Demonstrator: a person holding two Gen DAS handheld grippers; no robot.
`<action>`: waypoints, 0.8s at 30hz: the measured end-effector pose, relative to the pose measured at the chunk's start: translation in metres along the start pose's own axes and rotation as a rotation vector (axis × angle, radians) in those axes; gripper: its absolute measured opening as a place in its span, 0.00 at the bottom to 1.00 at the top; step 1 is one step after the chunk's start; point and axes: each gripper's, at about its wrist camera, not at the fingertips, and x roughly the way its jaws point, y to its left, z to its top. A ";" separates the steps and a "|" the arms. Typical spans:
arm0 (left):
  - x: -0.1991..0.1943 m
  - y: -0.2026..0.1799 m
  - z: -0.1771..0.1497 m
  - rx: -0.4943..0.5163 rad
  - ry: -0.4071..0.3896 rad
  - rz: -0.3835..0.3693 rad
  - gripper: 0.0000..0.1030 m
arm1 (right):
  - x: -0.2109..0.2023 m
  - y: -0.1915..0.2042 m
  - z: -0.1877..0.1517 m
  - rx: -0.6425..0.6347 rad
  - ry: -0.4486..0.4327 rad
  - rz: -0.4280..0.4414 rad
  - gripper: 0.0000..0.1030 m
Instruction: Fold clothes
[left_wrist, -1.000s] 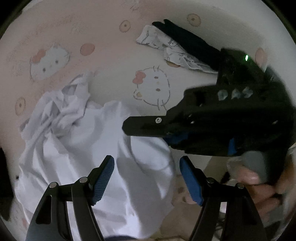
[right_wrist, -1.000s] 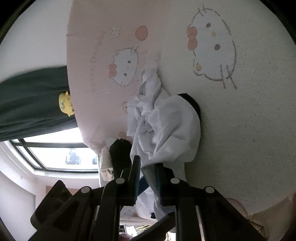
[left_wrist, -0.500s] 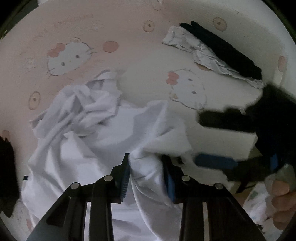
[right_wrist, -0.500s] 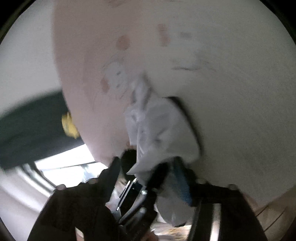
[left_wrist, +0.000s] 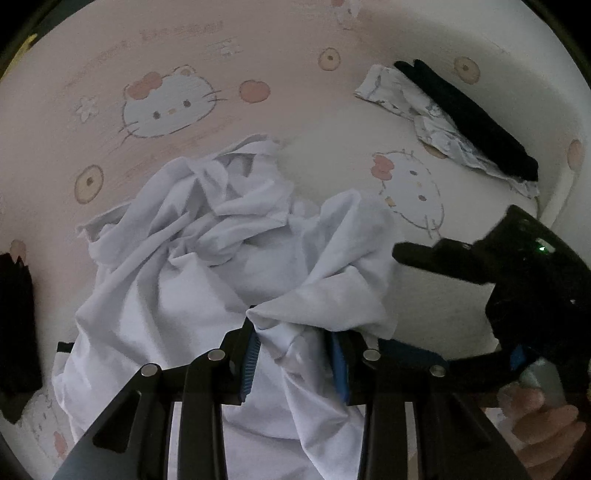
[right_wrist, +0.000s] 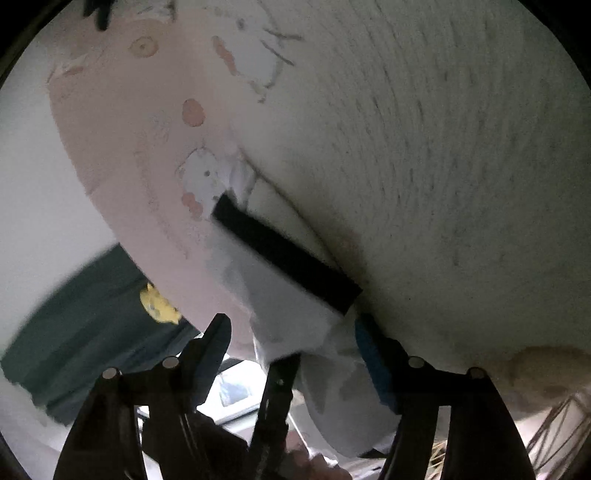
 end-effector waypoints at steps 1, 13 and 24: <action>0.000 0.003 -0.001 -0.008 0.001 -0.006 0.30 | 0.004 0.002 0.001 -0.008 -0.009 -0.011 0.67; 0.006 0.009 -0.009 -0.045 0.011 -0.046 0.30 | 0.023 0.045 0.003 -0.299 -0.095 -0.201 0.47; -0.003 -0.016 -0.006 -0.004 -0.018 -0.111 0.31 | -0.005 0.097 -0.010 -0.681 -0.198 -0.426 0.14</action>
